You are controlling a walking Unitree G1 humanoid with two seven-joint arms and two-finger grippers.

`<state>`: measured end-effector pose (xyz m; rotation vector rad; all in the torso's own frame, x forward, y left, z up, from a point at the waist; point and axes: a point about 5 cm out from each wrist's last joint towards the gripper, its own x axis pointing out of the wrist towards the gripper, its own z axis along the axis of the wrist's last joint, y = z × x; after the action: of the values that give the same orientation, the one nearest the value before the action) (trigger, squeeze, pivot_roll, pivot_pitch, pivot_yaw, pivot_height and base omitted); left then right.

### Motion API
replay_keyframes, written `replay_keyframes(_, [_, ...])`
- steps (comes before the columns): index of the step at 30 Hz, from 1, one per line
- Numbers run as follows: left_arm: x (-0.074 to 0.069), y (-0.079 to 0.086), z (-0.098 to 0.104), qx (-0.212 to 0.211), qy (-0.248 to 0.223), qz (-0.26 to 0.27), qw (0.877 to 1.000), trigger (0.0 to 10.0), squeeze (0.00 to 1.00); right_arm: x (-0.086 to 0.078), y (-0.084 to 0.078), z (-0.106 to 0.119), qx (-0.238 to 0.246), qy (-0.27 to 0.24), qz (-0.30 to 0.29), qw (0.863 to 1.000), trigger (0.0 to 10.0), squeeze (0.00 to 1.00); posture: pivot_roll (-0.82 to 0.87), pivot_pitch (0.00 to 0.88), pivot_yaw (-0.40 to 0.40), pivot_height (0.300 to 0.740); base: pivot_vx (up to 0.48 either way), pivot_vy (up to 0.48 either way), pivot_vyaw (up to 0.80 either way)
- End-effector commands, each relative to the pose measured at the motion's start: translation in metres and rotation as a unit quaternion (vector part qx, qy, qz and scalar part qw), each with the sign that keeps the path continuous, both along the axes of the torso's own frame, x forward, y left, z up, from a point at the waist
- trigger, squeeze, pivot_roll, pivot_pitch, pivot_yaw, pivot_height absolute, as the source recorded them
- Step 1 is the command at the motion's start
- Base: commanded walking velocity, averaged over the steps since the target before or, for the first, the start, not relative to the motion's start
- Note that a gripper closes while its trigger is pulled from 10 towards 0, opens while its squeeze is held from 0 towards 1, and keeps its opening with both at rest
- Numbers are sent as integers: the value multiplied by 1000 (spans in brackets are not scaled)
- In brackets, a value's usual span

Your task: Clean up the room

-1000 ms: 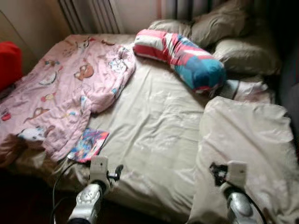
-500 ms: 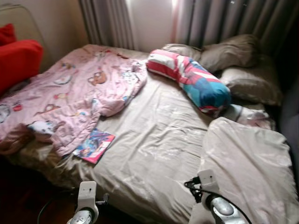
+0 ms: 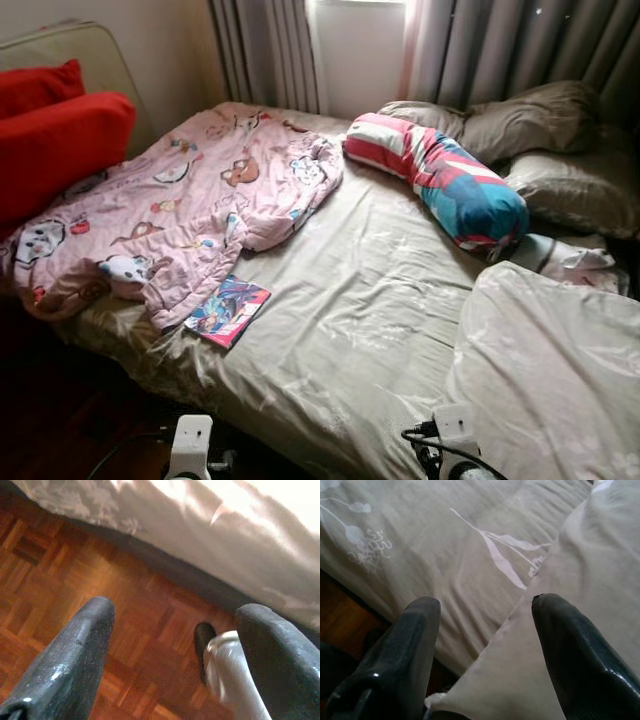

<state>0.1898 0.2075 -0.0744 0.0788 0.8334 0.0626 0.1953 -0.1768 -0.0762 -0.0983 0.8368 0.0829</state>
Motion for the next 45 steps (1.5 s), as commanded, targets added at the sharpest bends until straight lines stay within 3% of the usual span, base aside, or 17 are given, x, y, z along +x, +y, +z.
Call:
replay_keyframes(1, [-10,6,-5,8,25,9,1000,10000,0,0,0,0,4,1,-10,1000,10000,0,-53,49,49,711,0,277,0])
replay_keyframes(21, [-24,8,-11,5,52,15,999,10000,0,-8,-1,-5,10,18,-42,999,10000,0,-39,91,54,711,0,334,0])
replay_keyframes(45, [-24,9,-11,3,52,13,999,10000,0,-13,-6,-7,7,28,-59,998,10000,0,-36,116,56,711,0,395,0])
